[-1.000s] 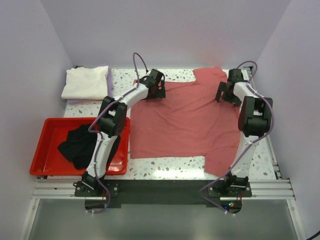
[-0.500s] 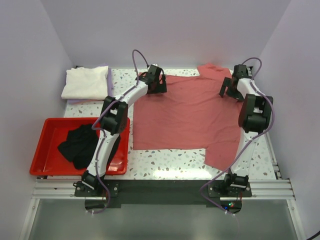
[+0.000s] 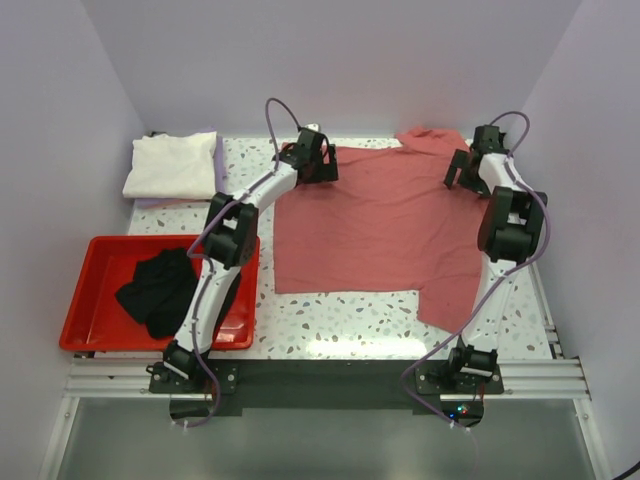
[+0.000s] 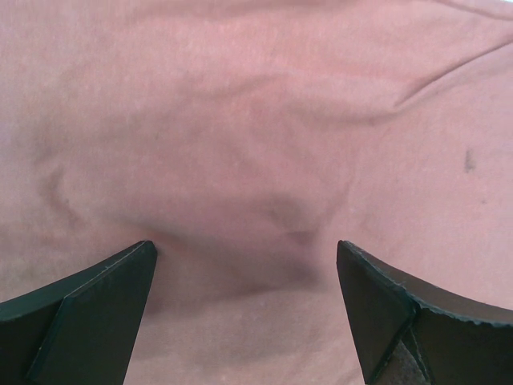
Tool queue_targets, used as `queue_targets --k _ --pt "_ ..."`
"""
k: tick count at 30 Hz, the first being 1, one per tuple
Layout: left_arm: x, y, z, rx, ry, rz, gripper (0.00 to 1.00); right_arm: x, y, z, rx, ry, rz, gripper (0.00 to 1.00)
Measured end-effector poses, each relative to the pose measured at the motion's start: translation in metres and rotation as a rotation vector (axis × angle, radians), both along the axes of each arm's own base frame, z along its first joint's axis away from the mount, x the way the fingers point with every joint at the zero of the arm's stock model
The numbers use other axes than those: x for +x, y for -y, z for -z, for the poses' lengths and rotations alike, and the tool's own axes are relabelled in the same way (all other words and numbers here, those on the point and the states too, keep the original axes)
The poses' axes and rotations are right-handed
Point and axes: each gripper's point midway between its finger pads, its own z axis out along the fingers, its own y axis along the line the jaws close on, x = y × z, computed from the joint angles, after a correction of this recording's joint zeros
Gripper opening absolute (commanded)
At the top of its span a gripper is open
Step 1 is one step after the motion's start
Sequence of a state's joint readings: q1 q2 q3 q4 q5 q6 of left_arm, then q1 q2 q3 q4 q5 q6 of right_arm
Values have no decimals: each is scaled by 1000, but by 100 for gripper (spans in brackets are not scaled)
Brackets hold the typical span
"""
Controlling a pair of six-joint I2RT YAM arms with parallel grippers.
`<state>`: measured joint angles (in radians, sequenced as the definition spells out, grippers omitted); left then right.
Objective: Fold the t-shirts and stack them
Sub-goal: Flatten the tshirt out
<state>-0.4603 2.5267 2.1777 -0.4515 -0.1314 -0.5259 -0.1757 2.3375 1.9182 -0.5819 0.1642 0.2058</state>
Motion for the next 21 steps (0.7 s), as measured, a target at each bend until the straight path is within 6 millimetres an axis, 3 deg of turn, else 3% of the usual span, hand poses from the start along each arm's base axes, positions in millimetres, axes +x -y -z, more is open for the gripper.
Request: queue_targets --k 6,14,18,21 --pt "17 14 -3 -45 49 19 100 -2 12 0 2 3 24 99" --pt "14 12 -7 -34 41 33 100 -5 14 -18 37 -7 49 99" --pt "-16 -5 -22 3 -13 23 100 -27 9 -45 48 19 64 99" --pt "-54 -22 -57 19 -17 14 100 -60 -1 -80 58 68 75 99"
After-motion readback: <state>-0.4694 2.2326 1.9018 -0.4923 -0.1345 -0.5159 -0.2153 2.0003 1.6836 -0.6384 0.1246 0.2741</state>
